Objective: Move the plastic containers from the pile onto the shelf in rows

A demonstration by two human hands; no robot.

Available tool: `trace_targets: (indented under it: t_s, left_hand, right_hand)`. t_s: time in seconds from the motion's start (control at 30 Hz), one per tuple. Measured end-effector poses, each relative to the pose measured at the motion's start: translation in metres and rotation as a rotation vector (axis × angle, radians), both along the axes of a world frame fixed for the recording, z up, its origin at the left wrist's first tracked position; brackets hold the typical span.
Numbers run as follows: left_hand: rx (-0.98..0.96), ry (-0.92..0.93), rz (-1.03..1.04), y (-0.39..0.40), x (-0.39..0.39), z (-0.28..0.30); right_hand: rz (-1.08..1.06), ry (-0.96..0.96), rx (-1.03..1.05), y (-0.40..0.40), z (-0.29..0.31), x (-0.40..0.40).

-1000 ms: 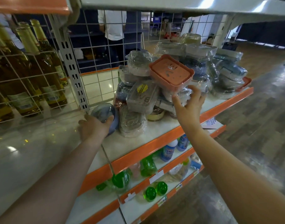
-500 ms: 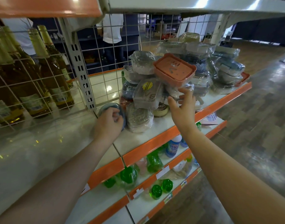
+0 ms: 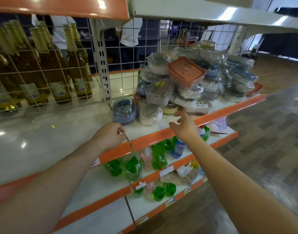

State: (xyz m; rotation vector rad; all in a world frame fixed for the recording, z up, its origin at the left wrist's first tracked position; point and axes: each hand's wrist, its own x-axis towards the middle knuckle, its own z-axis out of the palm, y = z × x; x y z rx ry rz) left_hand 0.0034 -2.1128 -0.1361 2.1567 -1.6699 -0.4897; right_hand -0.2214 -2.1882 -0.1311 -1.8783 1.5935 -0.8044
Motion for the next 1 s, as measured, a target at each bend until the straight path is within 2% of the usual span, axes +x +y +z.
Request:
trace_targets:
  t_s: [0.1, 0.2, 0.27, 0.43, 0.63, 0.73, 1.0]
  left_hand:
    - [0.025, -0.009, 0.034, 0.028, -0.005, -0.003]
    - [0.120, -0.005, 0.049, 0.057, -0.010, -0.005]
    - [0.204, -0.022, 0.049, 0.077, -0.012, -0.005]
    - [0.242, -0.083, 0.107, 0.130, 0.001, -0.004]
    - [0.159, -0.030, 0.209, 0.187, 0.041, 0.002]
    - [0.148, -0.019, 0.226, 0.216, 0.072, 0.008]
    - [0.198, -0.042, 0.381, 0.321, 0.194, 0.025]
  right_hand:
    - [0.104, 0.188, 0.093, 0.021, 0.000, -0.005]
    - [0.302, 0.604, 0.151, 0.041, -0.002, -0.003]
    - [0.391, 0.698, 0.138, 0.056, -0.004, 0.005]
    - [0.527, 0.632, 0.128, 0.095, -0.008, 0.042]
    - [0.622, 0.566, 0.027, 0.130, 0.002, 0.100]
    - [0.646, 0.493, -0.051, 0.146, 0.011, 0.141]
    - [0.761, 0.409, -0.078, 0.216, 0.018, 0.283]
